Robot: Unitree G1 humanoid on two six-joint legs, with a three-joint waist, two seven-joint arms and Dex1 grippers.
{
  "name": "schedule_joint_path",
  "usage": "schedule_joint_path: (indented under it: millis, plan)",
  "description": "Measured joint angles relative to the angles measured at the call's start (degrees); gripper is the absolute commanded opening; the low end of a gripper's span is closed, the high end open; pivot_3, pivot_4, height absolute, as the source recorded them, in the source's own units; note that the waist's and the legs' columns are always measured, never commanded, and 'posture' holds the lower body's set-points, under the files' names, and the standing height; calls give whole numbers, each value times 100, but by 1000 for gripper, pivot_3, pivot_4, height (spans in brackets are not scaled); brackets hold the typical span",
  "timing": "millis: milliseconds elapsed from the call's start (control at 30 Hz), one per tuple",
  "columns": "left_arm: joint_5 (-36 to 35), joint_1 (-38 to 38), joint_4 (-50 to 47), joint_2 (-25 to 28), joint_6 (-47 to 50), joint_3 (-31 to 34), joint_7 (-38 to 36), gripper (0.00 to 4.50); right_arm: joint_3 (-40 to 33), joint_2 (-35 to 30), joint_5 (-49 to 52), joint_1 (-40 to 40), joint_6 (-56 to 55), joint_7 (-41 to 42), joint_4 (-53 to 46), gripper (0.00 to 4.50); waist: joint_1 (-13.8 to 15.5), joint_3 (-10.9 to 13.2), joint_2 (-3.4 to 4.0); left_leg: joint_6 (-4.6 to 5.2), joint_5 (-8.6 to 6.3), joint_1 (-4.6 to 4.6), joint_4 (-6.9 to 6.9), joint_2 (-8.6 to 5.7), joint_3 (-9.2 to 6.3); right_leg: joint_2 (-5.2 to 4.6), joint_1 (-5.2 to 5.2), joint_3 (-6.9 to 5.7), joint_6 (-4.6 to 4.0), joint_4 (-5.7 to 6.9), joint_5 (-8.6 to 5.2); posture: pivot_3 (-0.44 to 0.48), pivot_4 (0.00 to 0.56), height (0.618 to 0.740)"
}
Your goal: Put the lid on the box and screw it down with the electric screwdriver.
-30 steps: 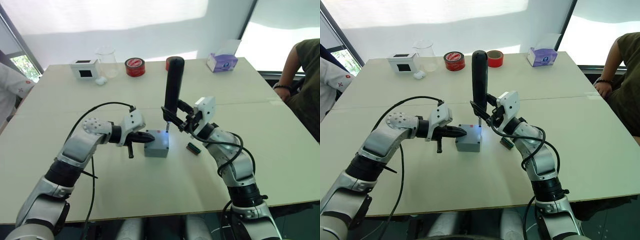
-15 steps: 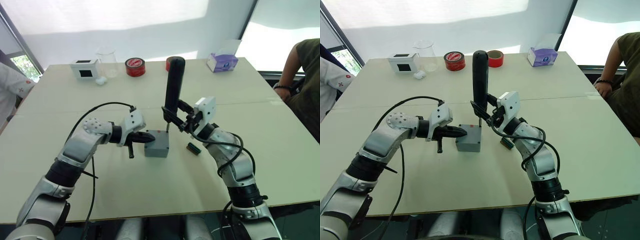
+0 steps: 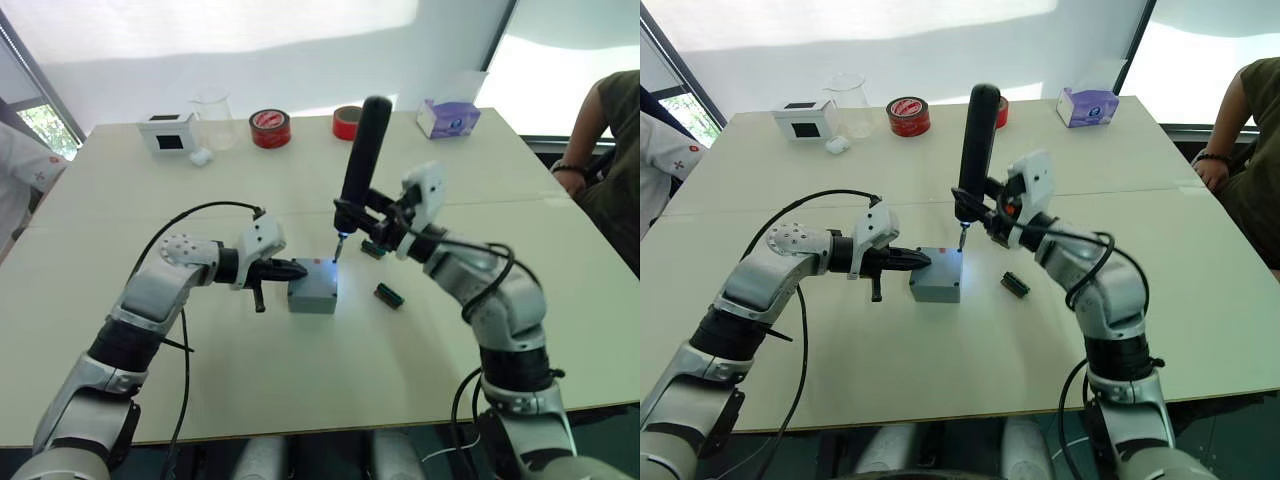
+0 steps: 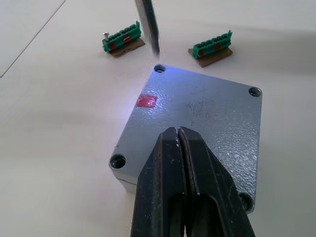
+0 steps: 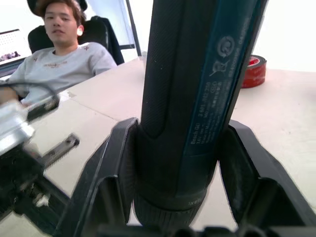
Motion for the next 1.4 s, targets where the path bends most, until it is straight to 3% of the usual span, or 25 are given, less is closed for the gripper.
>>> schedule_joint_path:
  millis: [100, 267, 433, 567, 733, 900, 933, 1133, 1167, 1400]
  plan:
    - [-226, 177, 9, -271, 125, 248, 222, 0, -753, -500, 393, -988, 632, -277, 74, 1821, 13, 4, -2, 1, -1, -1, -11, 4, -2, 4, -1, -2, -2, -9, -2, 0, 150, 740]
    - [-217, 230, 1, -739, -55, 821, 1280, 0, -1268, -1031, 657, -958, 2022, -710, 529, 1821, -18, 4, -13, 5, -3, -2, -12, 5, 9, -2, 5, 0, -1, -17, -1, 0, 150, 740]
    - [-1555, 627, -876, -725, 1103, 1384, 1079, 0, -690, -2497, 325, -177, 3564, -476, 1560, 1821, 7, 18, 0, 19, -10, -50, -1, 2, 15, -7, -28, 1, -1, -25, -2, 0, 150, 740]
    - [-1742, 835, -1763, 170, 1595, 959, 609, 0, -246, -3151, 506, -49, 4373, 74, 2495, 1821, -91, 36, 26, 19, -9, -77, 4, 8, 30, -3, -68, 8, 1, -18, 0, 0, 150, 740]
    - [-1851, 865, -2284, 665, 1647, 741, 208, 0, 272, -3377, 367, -246, 4329, 591, 3070, 1821, -80, 38, 34, 19, -9, -70, 4, 14, 32, 6, -66, 8, 1, -14, -1, 0, 150, 740]
    - [-1882, 859, -2297, 617, 1635, 650, 178, 0, 1042, -3379, -36, -548, 3835, 1122, 3586, 1821, -20, 42, 31, 19, -9, -77, 9, 7, 28, 4, -63, 6, 1, -16, 0, 0, 150, 740]
    - [-1881, 838, -2271, 573, 1624, 622, 184, 0, 1180, -3388, -129, -567, 3719, 1221, 3612, 2320, -17, 42, 31, 19, -9, -77, 11, 7, 27, 4, -61, 6, 2, -16, 0, 0, 150, 740]
    - [-1698, 580, -1853, 385, 1372, 350, 220, 0, 2058, -3558, -814, -658, 2575, 2118, 3881, 4270, -27, 44, 21, 18, -8, -71, 18, 5, 20, 4, -49, 0, 4, -16, 1, 0, 150, 740]
    - [-1683, 577, -1824, 391, 1354, 349, 215, 0, 2081, -3558, -892, -683, 2498, 2186, 3947, 4424, -28, 44, 21, 18, -8, -70, 18, 5, 20, 4, -48, 0, 4, -16, 1, 0, 150, 740]
    - [-1606, 579, -1713, 496, 1292, 377, 201, 0, 2074, -3551, -1244, -709, 2216, 2455, 4058, 4424, -24, 45, 20, 15, -6, -70, 18, 5, 19, 4, -48, 0, 4, -14, 1, 0, 150, 740]
